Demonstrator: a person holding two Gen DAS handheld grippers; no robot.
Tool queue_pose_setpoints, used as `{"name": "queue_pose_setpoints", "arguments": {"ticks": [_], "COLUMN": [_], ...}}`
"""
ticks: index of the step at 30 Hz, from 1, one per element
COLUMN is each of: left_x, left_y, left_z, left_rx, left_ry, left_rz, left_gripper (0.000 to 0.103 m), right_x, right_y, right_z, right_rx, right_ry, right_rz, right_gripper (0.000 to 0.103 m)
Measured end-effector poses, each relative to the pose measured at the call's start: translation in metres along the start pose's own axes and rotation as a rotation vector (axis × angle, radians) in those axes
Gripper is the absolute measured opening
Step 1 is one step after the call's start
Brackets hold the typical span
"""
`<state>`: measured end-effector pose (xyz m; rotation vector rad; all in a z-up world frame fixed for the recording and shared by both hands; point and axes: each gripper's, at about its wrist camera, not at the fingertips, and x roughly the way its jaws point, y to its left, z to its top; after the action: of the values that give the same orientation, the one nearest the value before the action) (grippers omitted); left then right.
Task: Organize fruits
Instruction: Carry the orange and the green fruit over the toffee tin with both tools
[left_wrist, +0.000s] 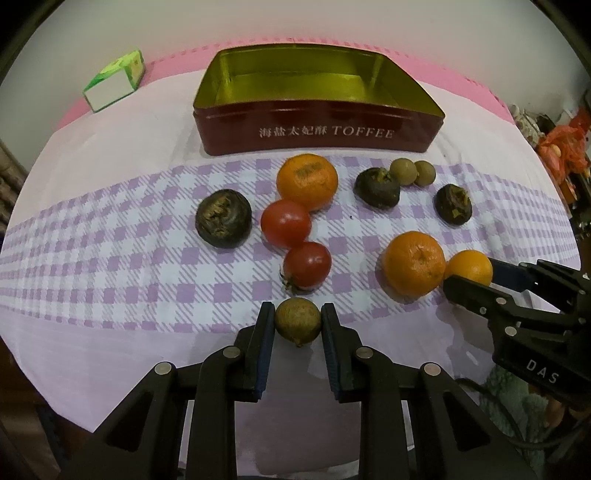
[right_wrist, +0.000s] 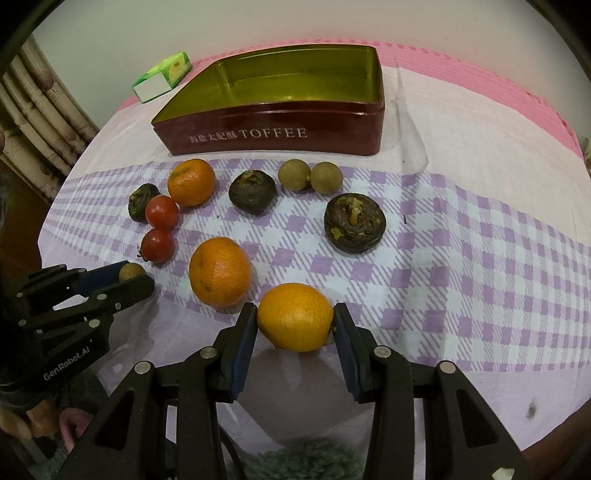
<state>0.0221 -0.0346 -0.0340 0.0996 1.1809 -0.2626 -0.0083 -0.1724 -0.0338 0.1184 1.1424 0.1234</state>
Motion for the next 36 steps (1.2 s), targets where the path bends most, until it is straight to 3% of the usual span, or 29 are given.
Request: {"name": "queue_pose_setpoints", "arguments": {"ticks": [24,36], "left_x": [-0.028,-0.036], "left_y": [0.017,0.03], "left_z": [0.018,0.05], "left_rx": [0.003,-0.024], "left_ry": [-0.177,-0.258], "left_rz": [0.069,0.053], "left_gripper": [0.026,0.026], "right_x": [-0.029,-0.036], "right_y": [-0.018,-0.022], "right_z": [0.02,0.047], "right_rx": [0.015,0.004], "right_ry": [-0.166,-0.225], "right_rz": [0.0,-0.002], "right_gripper": [0.039,0.039]}}
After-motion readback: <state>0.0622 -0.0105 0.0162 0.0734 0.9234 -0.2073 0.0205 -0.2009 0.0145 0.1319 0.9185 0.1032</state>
